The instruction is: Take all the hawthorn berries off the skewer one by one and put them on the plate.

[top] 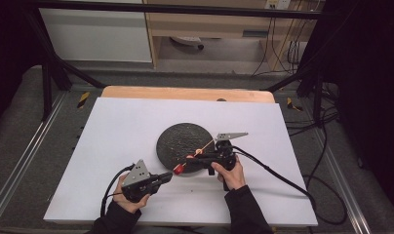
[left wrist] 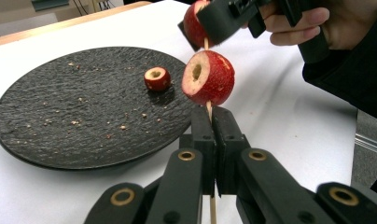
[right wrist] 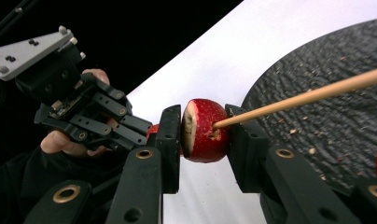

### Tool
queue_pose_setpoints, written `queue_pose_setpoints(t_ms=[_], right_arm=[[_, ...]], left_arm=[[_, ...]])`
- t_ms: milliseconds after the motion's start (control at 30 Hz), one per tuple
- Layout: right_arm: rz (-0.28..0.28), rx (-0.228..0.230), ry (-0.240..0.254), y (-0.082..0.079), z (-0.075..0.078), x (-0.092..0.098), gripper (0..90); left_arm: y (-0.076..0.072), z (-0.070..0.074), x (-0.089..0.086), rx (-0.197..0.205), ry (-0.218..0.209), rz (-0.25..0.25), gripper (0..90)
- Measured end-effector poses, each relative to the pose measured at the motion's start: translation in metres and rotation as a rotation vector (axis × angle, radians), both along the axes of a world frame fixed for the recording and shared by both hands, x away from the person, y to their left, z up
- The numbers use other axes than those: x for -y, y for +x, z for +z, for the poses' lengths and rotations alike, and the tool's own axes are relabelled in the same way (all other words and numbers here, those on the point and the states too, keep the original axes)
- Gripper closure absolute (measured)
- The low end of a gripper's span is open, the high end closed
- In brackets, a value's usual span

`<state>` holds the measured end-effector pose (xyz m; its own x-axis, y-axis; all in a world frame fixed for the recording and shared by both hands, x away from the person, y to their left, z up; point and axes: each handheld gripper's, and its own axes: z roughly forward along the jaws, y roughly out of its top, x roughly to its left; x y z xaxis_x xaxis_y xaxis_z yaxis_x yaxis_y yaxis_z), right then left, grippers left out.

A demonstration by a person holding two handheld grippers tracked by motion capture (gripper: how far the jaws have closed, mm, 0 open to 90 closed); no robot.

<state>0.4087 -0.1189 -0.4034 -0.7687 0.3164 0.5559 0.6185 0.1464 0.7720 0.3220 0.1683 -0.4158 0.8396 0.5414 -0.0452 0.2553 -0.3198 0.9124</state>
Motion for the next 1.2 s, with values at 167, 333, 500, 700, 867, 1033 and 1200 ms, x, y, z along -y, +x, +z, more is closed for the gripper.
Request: queue_pose_setpoints(t_ms=[167, 333, 500, 700, 867, 1033, 1200], right_arm=[[-0.023, 0.017, -0.003, 0.005, 0.008, 0.007, 67.7], [-0.043, 0.019, 0.006, 0.014, 0.017, 0.015, 67.7], [-0.062, 0.02, 0.013, 0.021, 0.023, 0.022, 67.7], [-0.09, 0.026, 0.023, 0.029, 0.03, 0.03, 67.9], [-0.087, 0.025, 0.02, 0.031, 0.03, 0.03, 67.8], [-0.093, 0.028, 0.027, 0.032, 0.03, 0.03, 67.9], [-0.098, 0.031, 0.04, 0.034, 0.032, 0.032, 68.0]], left_arm=[[0.0, 0.002, -0.003, 0.004, -0.004, 0.003, 88.0], [0.001, 0.003, -0.006, 0.008, -0.013, 0.01, 88.0], [0.002, 0.003, -0.009, 0.01, -0.015, 0.018, 88.0], [0.003, 0.004, -0.011, 0.013, -0.009, 0.022, 88.1], [0.002, 0.006, -0.011, 0.018, 0.013, 0.028, 88.3], [0.002, 0.007, -0.013, 0.014, 0.004, 0.038, 88.4], [0.002, 0.008, -0.015, 0.02, -0.003, 0.041, 88.4]])
